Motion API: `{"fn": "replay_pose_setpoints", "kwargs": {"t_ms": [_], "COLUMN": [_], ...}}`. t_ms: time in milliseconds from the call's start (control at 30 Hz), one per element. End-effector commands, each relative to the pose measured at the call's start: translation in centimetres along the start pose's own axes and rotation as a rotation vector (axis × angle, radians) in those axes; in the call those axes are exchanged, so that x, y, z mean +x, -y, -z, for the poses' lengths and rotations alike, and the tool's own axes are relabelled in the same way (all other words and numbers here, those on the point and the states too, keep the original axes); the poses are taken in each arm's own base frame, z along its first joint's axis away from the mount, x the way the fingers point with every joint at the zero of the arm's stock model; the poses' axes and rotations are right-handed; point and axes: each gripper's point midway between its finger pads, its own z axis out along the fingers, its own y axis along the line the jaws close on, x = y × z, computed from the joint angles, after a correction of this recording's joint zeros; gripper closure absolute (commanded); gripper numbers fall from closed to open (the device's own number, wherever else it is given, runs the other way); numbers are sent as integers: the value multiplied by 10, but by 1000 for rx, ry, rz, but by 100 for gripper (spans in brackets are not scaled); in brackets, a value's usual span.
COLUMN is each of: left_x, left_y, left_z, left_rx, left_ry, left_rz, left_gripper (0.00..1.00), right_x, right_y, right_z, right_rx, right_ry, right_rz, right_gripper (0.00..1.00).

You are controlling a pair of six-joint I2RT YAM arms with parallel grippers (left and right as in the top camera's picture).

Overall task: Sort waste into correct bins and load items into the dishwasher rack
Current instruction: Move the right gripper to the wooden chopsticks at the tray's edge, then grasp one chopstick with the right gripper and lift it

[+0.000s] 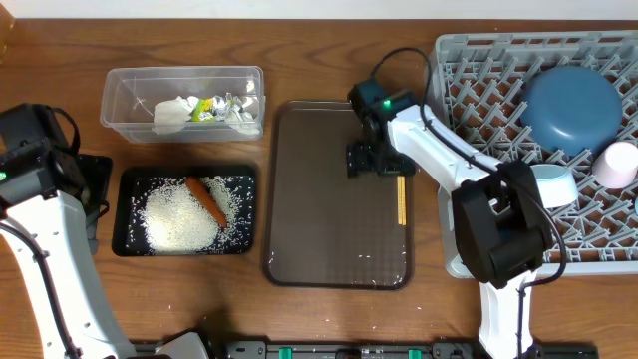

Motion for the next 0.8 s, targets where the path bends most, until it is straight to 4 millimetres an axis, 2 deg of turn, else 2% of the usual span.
{"fn": "replay_pose_setpoints", "kwargs": {"t_ms": [0, 133, 300, 467, 767], "left_x": [-2, -2, -2, -2, -2], "left_y": [-1, 0, 0, -1, 0], "left_z": [0, 0, 0, 0, 0], "left_rx": [-6, -6, -6, -6, -6], "left_ry": [4, 5, 5, 4, 5], "left_rz": [-5, -5, -6, -5, -5], "left_gripper": [1, 1, 1, 1, 1], "right_x": [-16, -18, -11, -6, -8], "right_y": [3, 21, 38, 29, 14], "right_z": [13, 16, 7, -5, -6], "right_rx": [12, 77, 103, 48, 9], "right_ry": [44, 46, 9, -4, 14], "right_rz": [4, -22, -46, -22, -19], "right_gripper": [13, 12, 15, 15, 16]}}
